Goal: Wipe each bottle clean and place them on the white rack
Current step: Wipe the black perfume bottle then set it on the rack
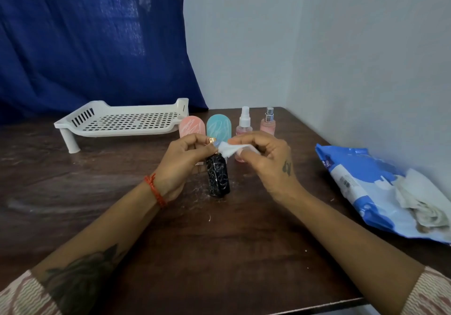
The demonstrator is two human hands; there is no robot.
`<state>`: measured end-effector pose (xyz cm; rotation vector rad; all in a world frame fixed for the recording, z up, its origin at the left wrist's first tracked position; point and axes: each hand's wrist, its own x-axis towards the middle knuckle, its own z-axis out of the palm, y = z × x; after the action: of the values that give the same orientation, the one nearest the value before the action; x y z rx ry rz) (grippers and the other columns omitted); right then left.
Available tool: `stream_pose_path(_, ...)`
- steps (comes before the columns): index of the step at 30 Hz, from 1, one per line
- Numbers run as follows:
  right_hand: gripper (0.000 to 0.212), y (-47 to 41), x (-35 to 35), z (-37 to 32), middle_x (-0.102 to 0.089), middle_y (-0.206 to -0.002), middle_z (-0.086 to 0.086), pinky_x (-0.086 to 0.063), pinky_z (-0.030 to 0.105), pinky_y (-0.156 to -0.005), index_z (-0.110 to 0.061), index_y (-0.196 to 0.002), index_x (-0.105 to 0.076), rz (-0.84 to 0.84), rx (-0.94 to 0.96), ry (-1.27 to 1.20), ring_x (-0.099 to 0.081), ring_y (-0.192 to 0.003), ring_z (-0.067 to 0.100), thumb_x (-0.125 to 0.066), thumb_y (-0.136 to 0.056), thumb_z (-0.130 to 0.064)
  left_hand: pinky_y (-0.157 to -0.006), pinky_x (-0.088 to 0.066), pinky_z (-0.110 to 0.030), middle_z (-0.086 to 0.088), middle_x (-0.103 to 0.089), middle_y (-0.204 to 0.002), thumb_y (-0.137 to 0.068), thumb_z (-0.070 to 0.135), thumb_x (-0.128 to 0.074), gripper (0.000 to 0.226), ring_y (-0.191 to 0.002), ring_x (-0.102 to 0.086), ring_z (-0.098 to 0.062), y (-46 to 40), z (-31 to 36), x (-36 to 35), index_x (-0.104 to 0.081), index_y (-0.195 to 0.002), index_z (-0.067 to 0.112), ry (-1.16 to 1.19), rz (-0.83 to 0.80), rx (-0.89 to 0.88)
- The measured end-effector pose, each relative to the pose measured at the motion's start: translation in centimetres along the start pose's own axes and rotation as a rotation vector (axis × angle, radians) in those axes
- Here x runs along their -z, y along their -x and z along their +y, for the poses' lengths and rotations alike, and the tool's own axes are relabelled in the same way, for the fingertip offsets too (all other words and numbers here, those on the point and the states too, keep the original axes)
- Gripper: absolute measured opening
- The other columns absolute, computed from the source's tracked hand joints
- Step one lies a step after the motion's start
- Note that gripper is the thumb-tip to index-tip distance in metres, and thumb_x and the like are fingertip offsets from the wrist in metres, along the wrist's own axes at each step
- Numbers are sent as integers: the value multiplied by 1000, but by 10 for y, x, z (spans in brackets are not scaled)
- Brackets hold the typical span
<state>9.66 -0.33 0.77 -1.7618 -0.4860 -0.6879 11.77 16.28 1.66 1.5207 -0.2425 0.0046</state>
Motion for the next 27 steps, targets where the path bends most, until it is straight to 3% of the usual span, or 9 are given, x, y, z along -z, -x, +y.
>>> stream_pose_path(3, 19, 3, -4, -4, -69, -93, 0, -49, 20, -81, -12, -90, -73, -44, 109, 120, -60, -91, 7, -75, -72, -19, -65, -53, -24, -5, -65, -87, -85, 15, -64, 4, -75, -63, -10, 2, 1, 0, -62, -88, 13, -3, -9, -26)
stream_pose_path(7, 17, 5, -10, -1, -65, -88, -11, -43, 7, -81, -12, -89, -74, -43, 228, 220, -58, -86, -2, -76, -72, -13, -68, -53, -27, -3, -67, -83, -76, 23, -67, 14, -75, -64, -12, 5, 5, 0, -60, -84, 14, -1, -37, -40)
stream_pose_path(17, 15, 4, -12, 7, -70, -85, -2, -45, 8, -76, -16, -88, -74, -28, 304, 269, -59, -84, 3, -73, -74, -15, -64, -51, -25, -5, -67, -79, -85, 11, -63, 9, -72, -63, -14, 10, 7, -1, -58, -80, 16, 5, -60, -20)
stream_pose_path(22, 11, 5, -7, 2, -70, -83, -1, -47, 12, -73, -12, -83, -75, -76, 324, 286, -60, -77, 4, -72, -72, -11, -74, -45, -36, -13, -65, -86, -83, 15, -66, 8, -81, -59, -25, 11, 6, -1, -59, -82, 16, -28, -58, -27)
stream_pose_path(27, 9, 4, -3, 3, -70, -78, -1, -43, 6, -73, -12, -77, -75, -57, 310, 299, -59, -75, 5, -74, -69, -8, -71, -46, -33, -6, -68, -83, -82, 17, -67, 10, -77, -62, -17, 10, 5, -2, -57, -82, 16, -27, -59, -36)
